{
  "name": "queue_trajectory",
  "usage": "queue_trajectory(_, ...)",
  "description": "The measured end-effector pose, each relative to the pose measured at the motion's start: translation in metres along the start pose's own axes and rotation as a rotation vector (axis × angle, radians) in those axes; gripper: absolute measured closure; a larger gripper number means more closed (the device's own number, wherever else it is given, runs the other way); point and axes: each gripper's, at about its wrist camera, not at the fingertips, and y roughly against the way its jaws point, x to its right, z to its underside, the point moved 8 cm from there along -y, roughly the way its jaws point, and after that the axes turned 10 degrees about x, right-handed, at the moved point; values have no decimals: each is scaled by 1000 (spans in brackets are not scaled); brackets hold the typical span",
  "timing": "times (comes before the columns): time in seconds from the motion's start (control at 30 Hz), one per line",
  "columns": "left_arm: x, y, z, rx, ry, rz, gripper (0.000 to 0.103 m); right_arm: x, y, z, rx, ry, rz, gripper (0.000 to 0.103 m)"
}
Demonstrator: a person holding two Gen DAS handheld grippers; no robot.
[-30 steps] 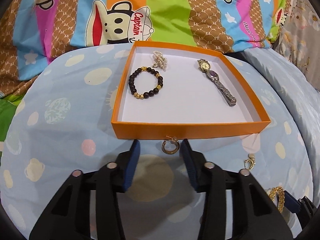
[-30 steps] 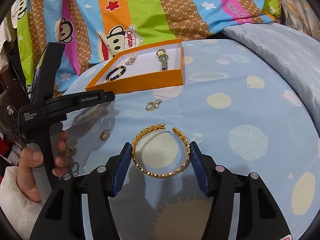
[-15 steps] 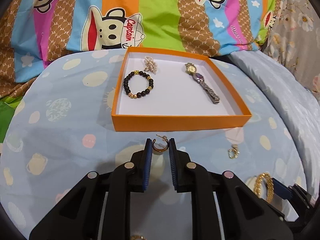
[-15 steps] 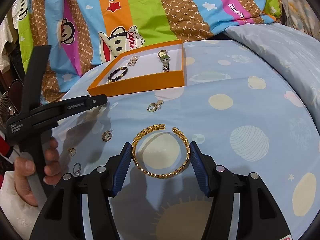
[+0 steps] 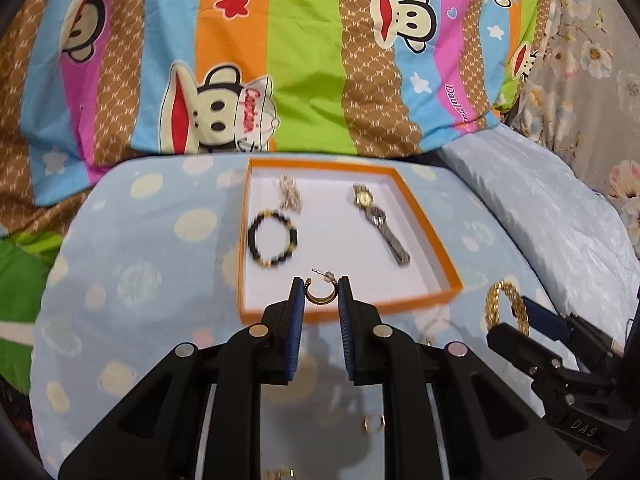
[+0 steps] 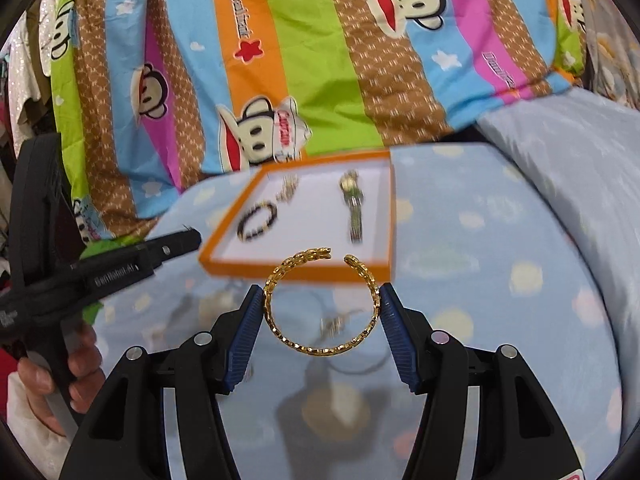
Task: Organize jewelry
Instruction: 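Carry the gold bangle into the orange box while the left tool grasps a gold hoop earring, then open both tools in the orange box and lift them out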
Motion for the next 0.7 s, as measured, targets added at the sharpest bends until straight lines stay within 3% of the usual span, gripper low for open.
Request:
queue_trajectory(0.17,1,-51,-7,-58,-15,-15,87,1,-51,-19,-42,12,10,45)
queue_trajectory(0.47,-17,-93,19,-148,12,-36,87,0,-112,4,-155,48,18,45)
queue_trajectory(0.53,-22,-93,21,-152,30,-32,82,-1,-117,8,-168,52,11,45)
queue_trajectory(0.6,-29,-91,20,-140,61,-33,67,1,-119,10,-170,53,16,44)
queue_trajectory(0.7,-32,-80,11,-103,69,-35,55,3,-109,4,-131,51,28,44)
